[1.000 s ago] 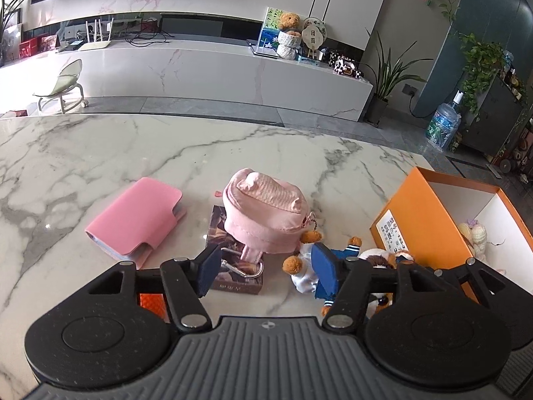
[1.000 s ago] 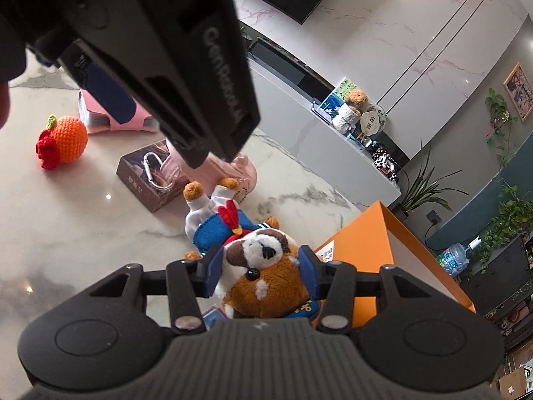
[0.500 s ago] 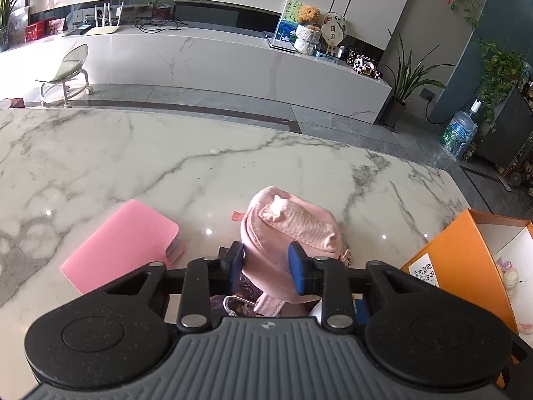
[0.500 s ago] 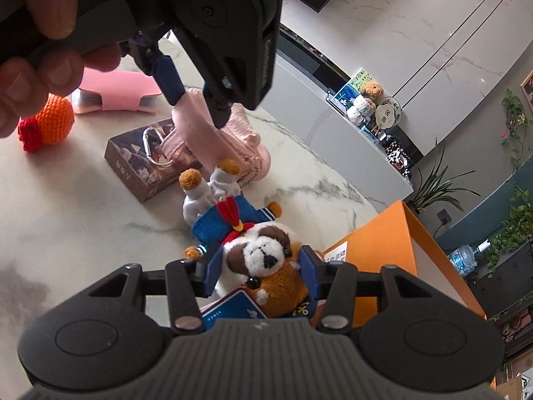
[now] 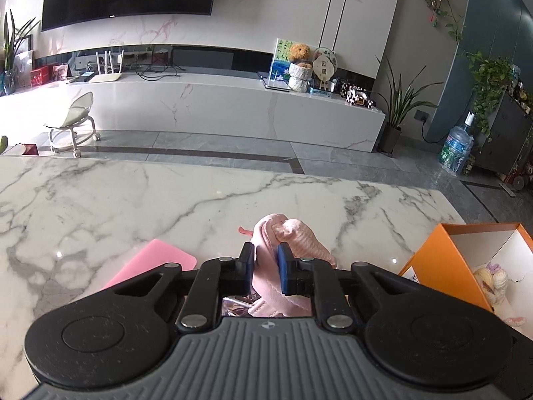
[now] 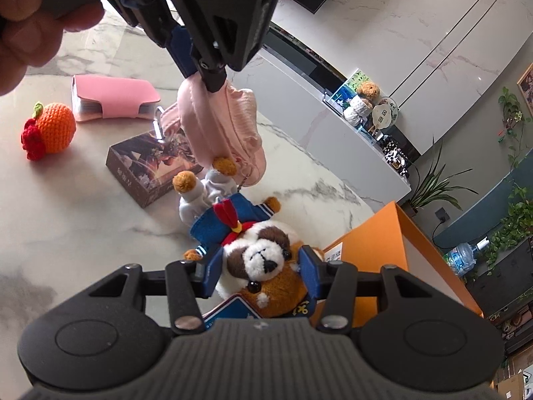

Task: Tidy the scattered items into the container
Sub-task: 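Close the left tool on the pink clip bag while the right tool holds the dog plush, then lift the pink bag and dog plush and carry both over the orange shoebox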

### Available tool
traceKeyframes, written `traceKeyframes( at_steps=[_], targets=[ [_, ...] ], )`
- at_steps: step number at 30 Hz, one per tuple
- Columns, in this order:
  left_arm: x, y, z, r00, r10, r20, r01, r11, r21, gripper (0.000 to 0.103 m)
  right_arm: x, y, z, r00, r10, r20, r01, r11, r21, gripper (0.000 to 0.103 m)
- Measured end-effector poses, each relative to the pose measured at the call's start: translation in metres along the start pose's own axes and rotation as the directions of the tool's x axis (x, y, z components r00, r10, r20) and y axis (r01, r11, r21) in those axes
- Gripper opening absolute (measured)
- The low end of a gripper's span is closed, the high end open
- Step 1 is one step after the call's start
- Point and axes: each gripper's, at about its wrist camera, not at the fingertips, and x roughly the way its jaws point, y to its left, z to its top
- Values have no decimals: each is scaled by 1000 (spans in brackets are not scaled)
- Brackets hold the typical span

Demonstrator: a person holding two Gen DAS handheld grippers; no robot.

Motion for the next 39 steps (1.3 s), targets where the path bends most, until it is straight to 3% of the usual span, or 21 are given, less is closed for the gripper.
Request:
traceKeyframes(
  at_steps=[10,20,29,39],
  targets=[
    [-76,5,15,991,19,134,-18,1000,-10,16,-51,-3,13,993,-46,110,46,999,10,52],
    [-138,-9,25,972,4,236,-8,1000,15,16,-108,-22,14,971,-127,202,121,992,42,52],
    [-165,-65,30,951,-98,292,72,993,98,16,-139,-56,-4,950,-229,211,213,972,94,51],
    [-146,-139,28,939,-237,250,199,966,167,16,-140,-114,-54,937,-319,138,298,942,156,51]
  ],
)
